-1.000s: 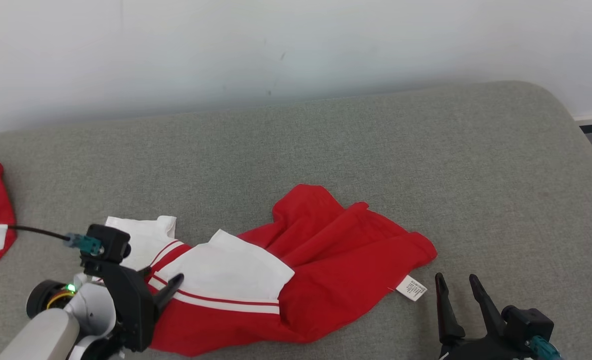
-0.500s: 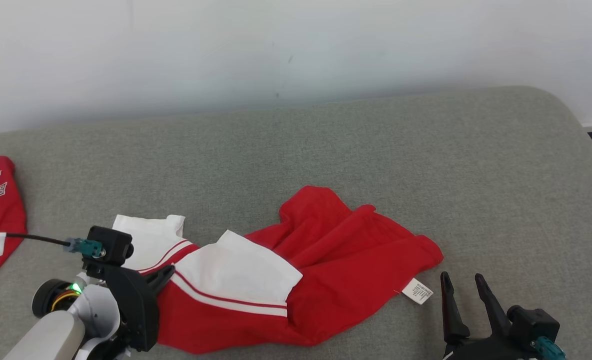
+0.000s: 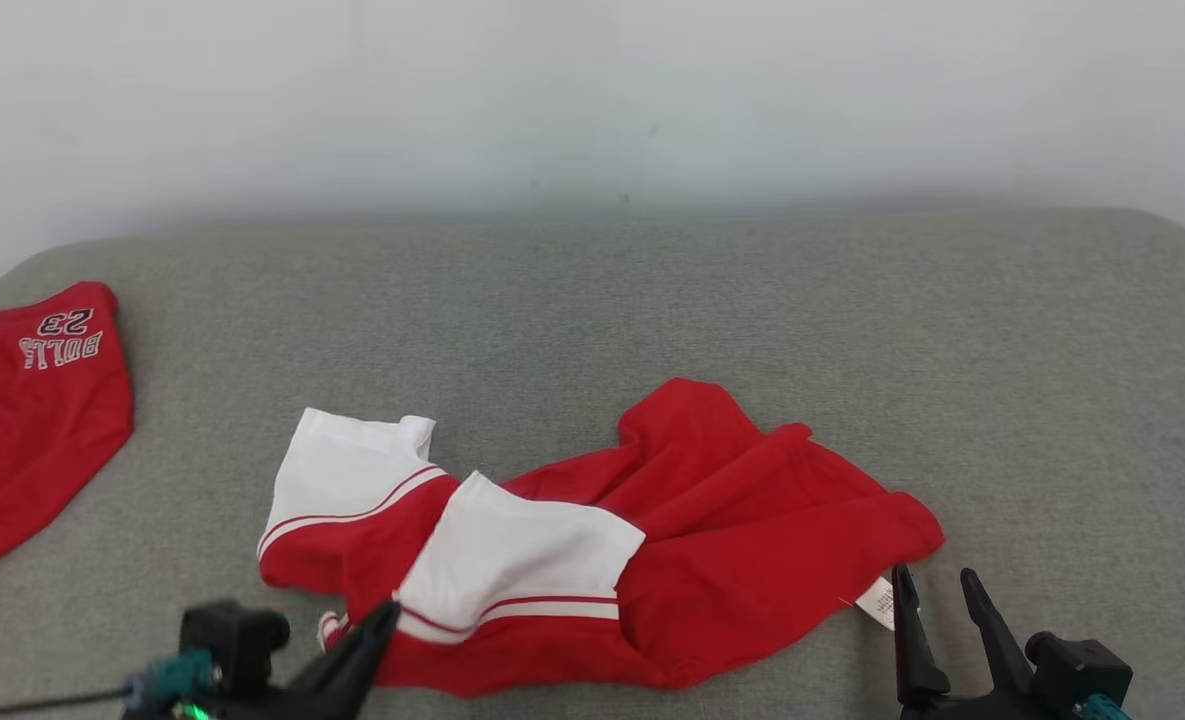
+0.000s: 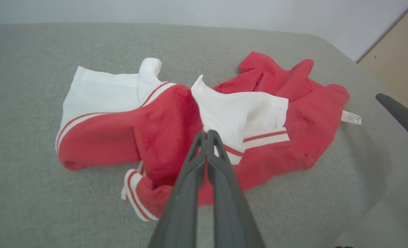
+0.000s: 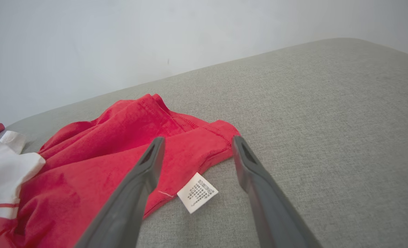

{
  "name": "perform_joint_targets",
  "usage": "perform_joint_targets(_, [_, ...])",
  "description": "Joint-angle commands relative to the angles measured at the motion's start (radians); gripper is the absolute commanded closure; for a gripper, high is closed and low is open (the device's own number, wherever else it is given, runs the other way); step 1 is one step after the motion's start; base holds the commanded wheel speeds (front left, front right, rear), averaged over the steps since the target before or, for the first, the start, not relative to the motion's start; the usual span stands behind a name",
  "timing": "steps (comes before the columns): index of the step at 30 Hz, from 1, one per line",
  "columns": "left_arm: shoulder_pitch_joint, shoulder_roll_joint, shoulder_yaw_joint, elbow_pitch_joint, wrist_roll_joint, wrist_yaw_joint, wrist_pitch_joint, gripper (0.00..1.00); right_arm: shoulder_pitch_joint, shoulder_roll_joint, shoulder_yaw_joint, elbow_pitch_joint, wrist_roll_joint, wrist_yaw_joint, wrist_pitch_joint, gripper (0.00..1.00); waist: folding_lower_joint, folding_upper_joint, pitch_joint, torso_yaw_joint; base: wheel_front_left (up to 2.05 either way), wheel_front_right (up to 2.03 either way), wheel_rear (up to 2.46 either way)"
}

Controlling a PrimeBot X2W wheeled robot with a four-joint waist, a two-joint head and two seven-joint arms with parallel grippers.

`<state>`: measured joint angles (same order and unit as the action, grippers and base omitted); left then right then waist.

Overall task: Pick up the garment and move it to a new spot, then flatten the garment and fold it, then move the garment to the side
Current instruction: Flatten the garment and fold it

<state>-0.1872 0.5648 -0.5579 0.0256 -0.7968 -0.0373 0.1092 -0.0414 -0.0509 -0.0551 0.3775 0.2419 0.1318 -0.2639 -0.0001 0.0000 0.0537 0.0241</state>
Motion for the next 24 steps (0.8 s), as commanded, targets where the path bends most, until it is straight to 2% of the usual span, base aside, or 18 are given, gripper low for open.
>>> perform_joint_targets(1, [0.043,-0.018,-0.001,-0.010,-0.012,0.014,-0.021,1.00,0.004,0.001,0.001,-0.002,0.000,-0.002,-0.001,0.00,0.0001,0.0000,0.007,0.019,0.00,0.00,0.00])
perform_joint_targets(5, [0.129,-0.033,-0.019,0.022,-0.017,0.031,-0.055,1.00,0.001,0.001,-0.001,-0.003,-0.008,-0.002,-0.001,0.00,0.0001,0.0000,0.013,0.037,0.00,0.00,0.00])
perform_joint_targets(10, [0.183,-0.057,-0.035,0.112,-0.027,0.028,-0.092,1.00,0.001,0.001,0.000,0.004,-0.016,-0.002,-0.001,0.00,0.0001,0.0000,0.004,0.049,0.00,0.00,0.00])
perform_joint_targets(15, [0.183,-0.036,-0.038,0.193,0.009,0.036,-0.125,1.00,0.014,0.001,-0.005,0.010,-0.019,-0.002,-0.001,0.00,0.0001,0.0000,-0.015,0.060,0.00,0.00,0.00])
perform_joint_targets(20, [0.177,-0.040,-0.029,0.239,0.006,0.029,-0.146,1.00,0.022,0.001,0.006,0.014,-0.011,-0.002,-0.001,0.00,0.0001,0.0000,-0.031,0.062,0.00,0.00,0.00])
perform_joint_targets(21, [0.171,-0.046,-0.019,0.233,-0.001,0.029,-0.163,0.86,0.022,0.001,0.008,0.014,-0.008,-0.002,-0.001,0.00,0.0001,0.0000,-0.033,0.061,0.00,0.00,0.00])
perform_joint_targets(22, [0.164,-0.046,-0.001,0.216,-0.007,0.028,-0.192,0.00,0.024,0.001,0.009,0.015,-0.006,-0.002,-0.001,0.00,0.0001,0.0000,-0.038,0.060,0.00,0.00,0.00])
perform_joint_targets(24, [0.159,-0.044,0.011,0.202,-0.010,0.032,-0.205,0.00,0.025,0.001,0.008,0.015,-0.005,-0.002,-0.001,0.00,0.0001,0.0000,-0.039,0.059,0.00,0.00,0.00])
